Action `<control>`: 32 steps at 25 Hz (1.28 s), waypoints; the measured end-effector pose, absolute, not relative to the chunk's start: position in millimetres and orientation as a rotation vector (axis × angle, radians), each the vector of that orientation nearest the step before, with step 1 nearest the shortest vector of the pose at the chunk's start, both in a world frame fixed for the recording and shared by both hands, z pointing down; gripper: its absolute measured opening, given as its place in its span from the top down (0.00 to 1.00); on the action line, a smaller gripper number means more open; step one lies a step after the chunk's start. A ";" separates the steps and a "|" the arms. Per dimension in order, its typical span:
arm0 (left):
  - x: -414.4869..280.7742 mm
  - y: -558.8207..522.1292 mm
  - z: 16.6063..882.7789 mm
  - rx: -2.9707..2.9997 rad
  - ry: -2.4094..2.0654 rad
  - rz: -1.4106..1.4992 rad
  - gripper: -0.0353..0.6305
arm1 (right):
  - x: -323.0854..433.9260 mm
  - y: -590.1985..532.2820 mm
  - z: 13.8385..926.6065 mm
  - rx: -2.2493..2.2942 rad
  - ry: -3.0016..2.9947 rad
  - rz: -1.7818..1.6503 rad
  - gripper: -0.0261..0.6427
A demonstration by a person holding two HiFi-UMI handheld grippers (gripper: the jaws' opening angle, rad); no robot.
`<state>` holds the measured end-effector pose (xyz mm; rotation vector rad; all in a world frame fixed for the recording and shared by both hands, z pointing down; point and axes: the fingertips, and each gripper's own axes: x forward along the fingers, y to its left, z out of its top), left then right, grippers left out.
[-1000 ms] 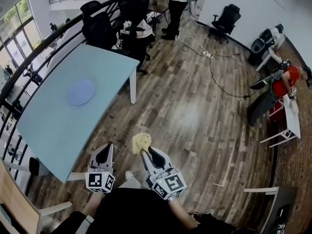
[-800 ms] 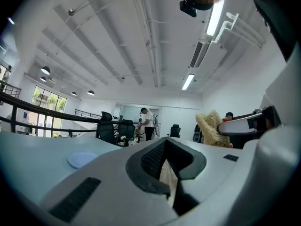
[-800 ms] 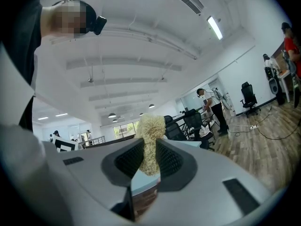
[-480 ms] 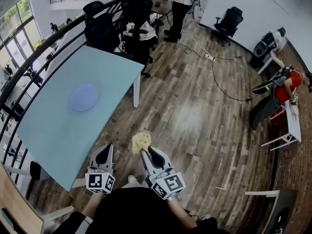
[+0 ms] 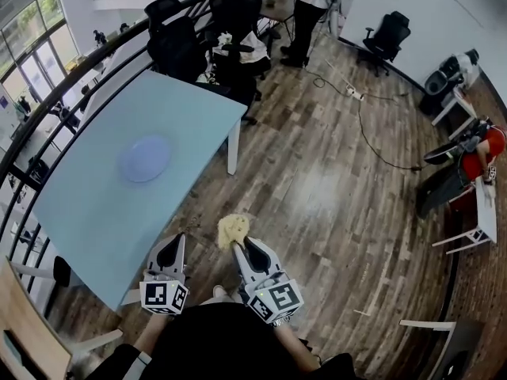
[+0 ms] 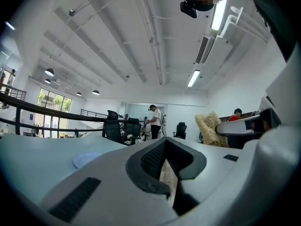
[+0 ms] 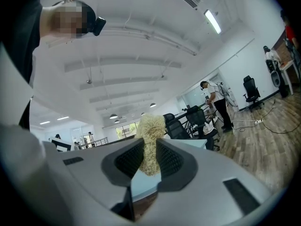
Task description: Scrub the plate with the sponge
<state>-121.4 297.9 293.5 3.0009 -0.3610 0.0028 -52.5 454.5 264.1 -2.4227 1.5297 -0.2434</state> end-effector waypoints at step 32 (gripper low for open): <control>35.5 234.1 287.4 2.871 -0.916 -0.038 0.95 | 154.8 351.5 261.8 -2.124 1.986 -0.326 0.84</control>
